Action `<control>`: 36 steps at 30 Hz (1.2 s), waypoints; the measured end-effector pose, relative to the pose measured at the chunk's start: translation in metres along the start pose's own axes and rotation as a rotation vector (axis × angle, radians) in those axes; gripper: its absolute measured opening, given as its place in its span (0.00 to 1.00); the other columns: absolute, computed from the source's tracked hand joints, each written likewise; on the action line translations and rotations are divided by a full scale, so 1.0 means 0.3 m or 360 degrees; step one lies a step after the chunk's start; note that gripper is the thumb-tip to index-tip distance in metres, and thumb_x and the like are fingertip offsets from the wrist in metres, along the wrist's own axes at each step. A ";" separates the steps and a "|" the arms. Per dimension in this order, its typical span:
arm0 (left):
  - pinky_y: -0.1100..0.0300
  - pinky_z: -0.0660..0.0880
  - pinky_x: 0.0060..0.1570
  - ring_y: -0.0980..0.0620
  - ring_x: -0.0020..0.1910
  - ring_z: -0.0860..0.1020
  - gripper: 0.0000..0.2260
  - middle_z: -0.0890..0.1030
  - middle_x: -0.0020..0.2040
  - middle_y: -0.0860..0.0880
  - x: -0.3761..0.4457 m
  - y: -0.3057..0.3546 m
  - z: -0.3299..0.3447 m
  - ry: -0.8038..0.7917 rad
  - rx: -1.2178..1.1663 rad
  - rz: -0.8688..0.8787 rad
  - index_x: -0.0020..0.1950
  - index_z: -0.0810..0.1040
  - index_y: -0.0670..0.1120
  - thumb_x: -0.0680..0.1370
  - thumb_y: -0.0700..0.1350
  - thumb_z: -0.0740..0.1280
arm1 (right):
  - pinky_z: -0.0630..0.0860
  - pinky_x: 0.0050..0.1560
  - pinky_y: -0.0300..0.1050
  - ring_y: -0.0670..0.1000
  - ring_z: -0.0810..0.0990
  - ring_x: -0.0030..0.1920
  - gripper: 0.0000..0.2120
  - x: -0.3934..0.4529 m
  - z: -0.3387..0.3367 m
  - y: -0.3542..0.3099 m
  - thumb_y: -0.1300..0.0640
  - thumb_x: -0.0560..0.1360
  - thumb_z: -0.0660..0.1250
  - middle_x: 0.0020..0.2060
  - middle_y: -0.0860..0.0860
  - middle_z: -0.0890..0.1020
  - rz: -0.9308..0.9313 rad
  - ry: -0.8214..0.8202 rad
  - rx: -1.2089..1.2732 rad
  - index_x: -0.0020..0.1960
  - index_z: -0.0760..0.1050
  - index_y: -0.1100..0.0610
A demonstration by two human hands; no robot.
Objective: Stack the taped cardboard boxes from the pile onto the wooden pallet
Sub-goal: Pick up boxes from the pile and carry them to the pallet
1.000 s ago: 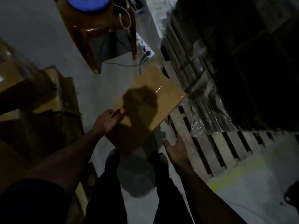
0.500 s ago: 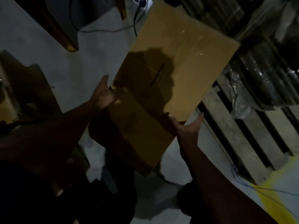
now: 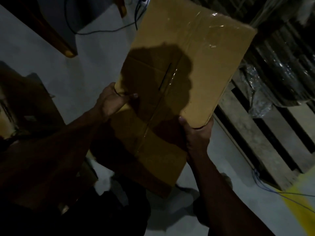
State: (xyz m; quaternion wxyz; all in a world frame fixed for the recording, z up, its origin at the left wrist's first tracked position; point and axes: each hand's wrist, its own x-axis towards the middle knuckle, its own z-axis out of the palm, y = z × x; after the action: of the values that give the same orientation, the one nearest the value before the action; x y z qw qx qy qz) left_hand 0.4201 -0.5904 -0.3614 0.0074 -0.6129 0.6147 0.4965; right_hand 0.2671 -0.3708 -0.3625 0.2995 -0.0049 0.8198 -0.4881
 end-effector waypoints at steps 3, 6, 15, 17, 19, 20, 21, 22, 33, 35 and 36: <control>0.50 0.75 0.58 0.46 0.57 0.77 0.35 0.79 0.60 0.50 -0.122 0.043 -0.003 0.0108 0.0069 -0.0051 0.63 0.73 0.49 0.63 0.67 0.75 | 0.72 0.55 0.37 0.46 0.68 0.62 0.54 -0.037 -0.091 -0.063 0.37 0.58 0.76 0.66 0.44 0.69 -0.0056 -0.0098 0.0003 0.78 0.57 0.49; 0.48 0.73 0.61 0.45 0.60 0.77 0.44 0.79 0.62 0.49 -0.325 0.115 -0.014 0.0133 0.0047 -0.0138 0.65 0.74 0.50 0.56 0.72 0.74 | 0.70 0.53 0.34 0.45 0.68 0.63 0.55 -0.120 -0.238 -0.143 0.35 0.58 0.76 0.68 0.45 0.69 -0.0055 -0.0163 -0.0016 0.78 0.57 0.50; 0.57 0.72 0.48 0.44 0.53 0.78 0.21 0.80 0.47 0.54 -0.929 0.384 0.032 0.0137 -0.0072 -0.0004 0.58 0.76 0.51 0.69 0.54 0.77 | 0.70 0.68 0.58 0.55 0.69 0.71 0.59 -0.466 -0.753 -0.356 0.31 0.56 0.78 0.73 0.51 0.69 0.0210 -0.0014 -0.0037 0.79 0.56 0.49; 0.57 0.73 0.47 0.47 0.50 0.78 0.19 0.77 0.44 0.59 -0.994 0.443 0.049 0.0092 -0.0013 0.0017 0.55 0.74 0.55 0.69 0.58 0.76 | 0.72 0.66 0.57 0.53 0.71 0.68 0.58 -0.526 -0.840 -0.383 0.30 0.54 0.73 0.70 0.50 0.72 0.0222 0.0098 -0.0048 0.78 0.58 0.48; 0.51 0.77 0.52 0.45 0.53 0.79 0.26 0.79 0.48 0.56 -1.047 0.493 0.073 0.0011 0.0081 0.0117 0.58 0.74 0.57 0.65 0.65 0.75 | 0.75 0.64 0.56 0.52 0.74 0.65 0.52 -0.581 -0.919 -0.399 0.33 0.56 0.75 0.64 0.46 0.74 0.0245 0.0250 -0.0015 0.76 0.61 0.46; 0.47 0.77 0.55 0.43 0.56 0.78 0.30 0.80 0.52 0.52 -1.067 0.515 0.080 -0.0026 0.0161 0.0172 0.61 0.74 0.55 0.64 0.68 0.74 | 0.75 0.63 0.57 0.52 0.75 0.63 0.49 -0.607 -0.951 -0.401 0.36 0.59 0.78 0.62 0.45 0.75 0.0256 0.0314 0.0026 0.75 0.62 0.45; 0.45 0.76 0.58 0.41 0.59 0.78 0.35 0.80 0.57 0.48 -1.087 0.542 0.088 -0.0059 0.0237 0.0221 0.64 0.74 0.52 0.64 0.69 0.73 | 0.76 0.63 0.57 0.50 0.76 0.61 0.48 -0.635 -0.982 -0.404 0.39 0.60 0.79 0.61 0.44 0.75 0.0262 0.0371 0.0067 0.74 0.63 0.46; 0.44 0.75 0.60 0.40 0.61 0.77 0.38 0.79 0.60 0.46 -1.110 0.564 0.096 -0.0078 0.0281 0.0259 0.67 0.72 0.50 0.64 0.70 0.72 | 0.76 0.63 0.58 0.49 0.77 0.60 0.47 -0.659 -1.007 -0.404 0.39 0.60 0.79 0.61 0.43 0.76 0.0261 0.0416 0.0100 0.74 0.63 0.46; 0.46 0.73 0.57 0.37 0.60 0.77 0.40 0.77 0.63 0.41 -1.501 0.953 0.298 -0.0416 0.0750 0.0895 0.76 0.62 0.50 0.70 0.62 0.73 | 0.73 0.65 0.64 0.50 0.73 0.65 0.52 -0.948 -1.451 -0.483 0.34 0.61 0.76 0.64 0.36 0.71 0.0325 0.0794 0.0371 0.76 0.48 0.32; 0.46 0.71 0.59 0.37 0.62 0.75 0.42 0.76 0.67 0.42 -1.595 1.045 0.370 -0.0523 0.0795 0.1048 0.78 0.57 0.51 0.71 0.61 0.73 | 0.73 0.64 0.65 0.52 0.74 0.66 0.52 -0.986 -1.560 -0.484 0.34 0.62 0.75 0.70 0.43 0.70 0.0325 0.0881 0.0404 0.76 0.46 0.32; 0.45 0.71 0.60 0.37 0.63 0.75 0.42 0.75 0.68 0.42 -1.644 1.088 0.408 -0.0569 0.0817 0.1129 0.79 0.56 0.52 0.71 0.61 0.73 | 0.74 0.64 0.65 0.53 0.73 0.66 0.52 -1.006 -1.616 -0.487 0.35 0.62 0.75 0.71 0.44 0.69 0.0333 0.0934 0.0419 0.76 0.46 0.32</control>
State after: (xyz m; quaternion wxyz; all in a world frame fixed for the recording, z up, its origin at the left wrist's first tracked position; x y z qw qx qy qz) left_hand 0.2210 -0.2263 0.0773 0.0943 -0.2483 0.8781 0.3979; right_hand 0.2326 0.0299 0.0686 0.0973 0.2588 0.7970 -0.5370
